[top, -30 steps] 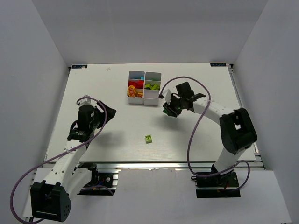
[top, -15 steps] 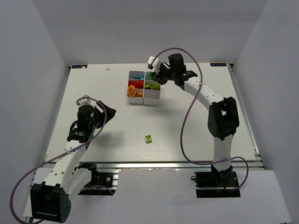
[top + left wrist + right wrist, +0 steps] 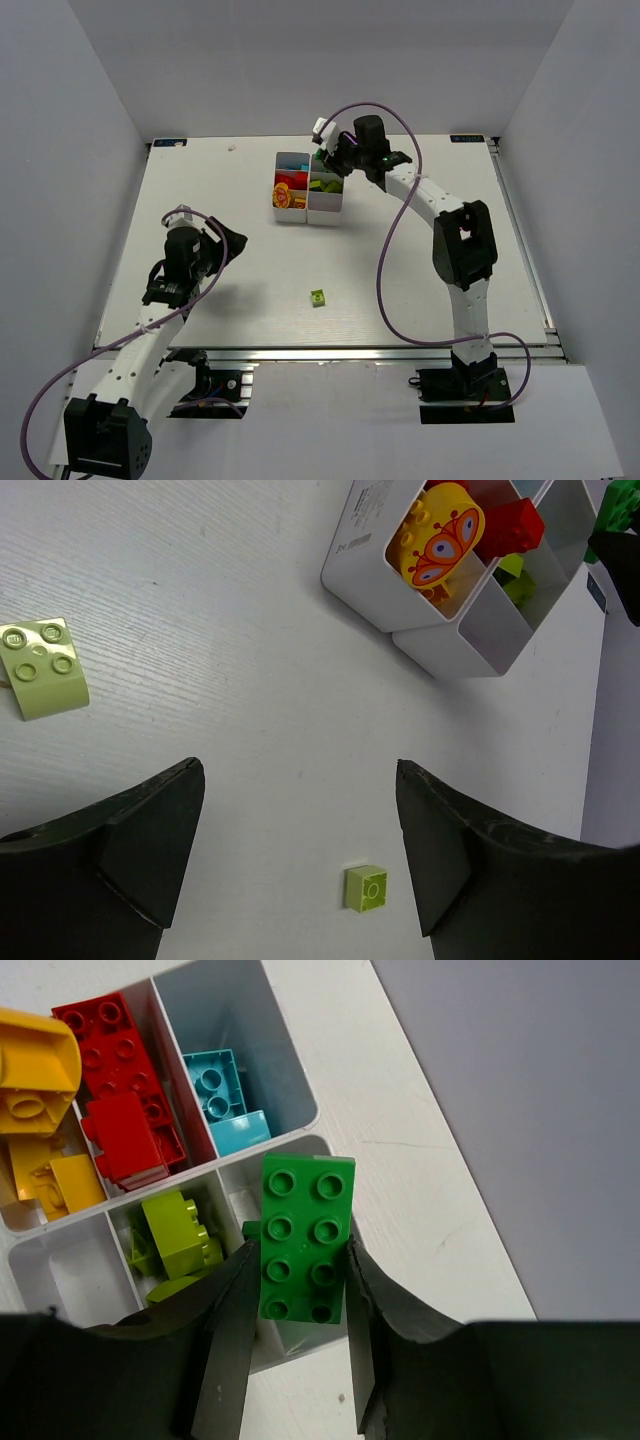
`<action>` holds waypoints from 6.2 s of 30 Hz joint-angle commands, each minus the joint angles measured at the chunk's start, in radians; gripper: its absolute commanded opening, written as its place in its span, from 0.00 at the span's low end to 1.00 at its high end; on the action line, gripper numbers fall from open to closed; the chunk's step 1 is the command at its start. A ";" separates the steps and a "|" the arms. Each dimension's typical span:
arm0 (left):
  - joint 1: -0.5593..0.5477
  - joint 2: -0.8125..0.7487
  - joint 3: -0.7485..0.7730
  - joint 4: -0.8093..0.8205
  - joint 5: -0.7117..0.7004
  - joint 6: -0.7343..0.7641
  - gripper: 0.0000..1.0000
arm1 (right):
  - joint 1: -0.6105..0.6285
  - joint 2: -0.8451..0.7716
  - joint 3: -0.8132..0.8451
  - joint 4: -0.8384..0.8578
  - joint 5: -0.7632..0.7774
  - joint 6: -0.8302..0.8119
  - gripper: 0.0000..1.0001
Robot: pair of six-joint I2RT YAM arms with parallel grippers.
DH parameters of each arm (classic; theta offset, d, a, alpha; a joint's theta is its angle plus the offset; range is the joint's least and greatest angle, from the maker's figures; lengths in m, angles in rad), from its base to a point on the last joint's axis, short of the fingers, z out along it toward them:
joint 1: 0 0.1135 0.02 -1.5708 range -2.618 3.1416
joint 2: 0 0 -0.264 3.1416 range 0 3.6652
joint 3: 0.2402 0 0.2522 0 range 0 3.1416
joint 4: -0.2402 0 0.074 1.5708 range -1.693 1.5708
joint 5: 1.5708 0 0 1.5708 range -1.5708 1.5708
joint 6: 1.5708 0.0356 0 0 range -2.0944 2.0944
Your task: Sort the legos into containers by color
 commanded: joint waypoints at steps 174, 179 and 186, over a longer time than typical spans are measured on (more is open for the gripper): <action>-0.037 -0.036 0.235 -0.351 -0.322 -0.005 0.89 | 0.402 -0.282 -0.678 -0.218 -0.125 -0.232 0.36; 0.007 0.006 0.224 -0.368 -0.280 -0.069 0.88 | 0.377 -0.357 -0.679 -0.257 -0.167 -0.252 0.16; 0.093 0.076 0.221 -0.406 -0.225 -0.013 0.88 | 0.229 -0.391 -0.526 -0.205 -0.129 -0.111 0.03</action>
